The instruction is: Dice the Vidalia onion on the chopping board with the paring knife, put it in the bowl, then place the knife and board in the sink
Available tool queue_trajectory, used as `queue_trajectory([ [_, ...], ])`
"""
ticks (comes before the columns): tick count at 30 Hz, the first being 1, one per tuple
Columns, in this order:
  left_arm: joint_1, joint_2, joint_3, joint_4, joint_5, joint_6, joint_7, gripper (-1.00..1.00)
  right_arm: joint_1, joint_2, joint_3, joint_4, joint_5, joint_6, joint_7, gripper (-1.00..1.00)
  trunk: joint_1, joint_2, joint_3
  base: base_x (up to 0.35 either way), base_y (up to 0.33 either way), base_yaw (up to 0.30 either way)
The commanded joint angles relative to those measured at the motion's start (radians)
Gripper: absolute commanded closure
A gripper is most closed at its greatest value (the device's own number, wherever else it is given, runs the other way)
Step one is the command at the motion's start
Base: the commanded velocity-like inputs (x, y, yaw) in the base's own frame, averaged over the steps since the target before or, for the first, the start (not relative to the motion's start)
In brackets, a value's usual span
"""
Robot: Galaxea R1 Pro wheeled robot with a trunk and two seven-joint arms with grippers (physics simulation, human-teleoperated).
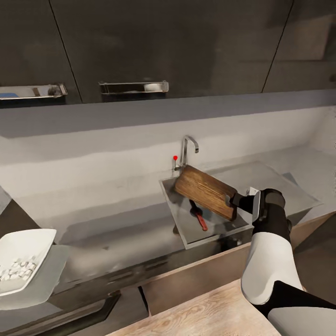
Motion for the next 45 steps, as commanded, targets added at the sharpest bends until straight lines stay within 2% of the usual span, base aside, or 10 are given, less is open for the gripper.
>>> queue_trajectory([
  [1,-0.002,0.001,-0.007,-0.005,0.007,-0.007,0.005,-1.0,-0.002,0.001,-0.004,-0.002,0.005,0.003,0.009,1.0,0.001,-0.002,-0.002,0.0,0.277,-0.083],
  [8,-0.002,0.001,-0.007,-0.005,0.007,-0.008,0.005,-1.0,-0.002,0.001,-0.006,-0.002,0.005,0.003,0.009,1.0,0.001,-0.002,-0.002,0.0,0.272,-0.02],
  [22,-0.002,0.001,-0.008,-0.005,0.007,-0.01,0.005,-1.0,-0.002,0.001,-0.01,-0.002,0.005,0.003,0.009,1.0,0.001,-0.002,-0.002,0.039,0.077,-0.001],
  [45,-0.002,0.001,-0.009,-0.005,0.007,-0.01,0.006,-1.0,-0.002,0.001,-0.01,-0.002,0.004,0.003,0.009,1.0,0.001,-0.002,-0.003,0.034,0.009,0.0],
])
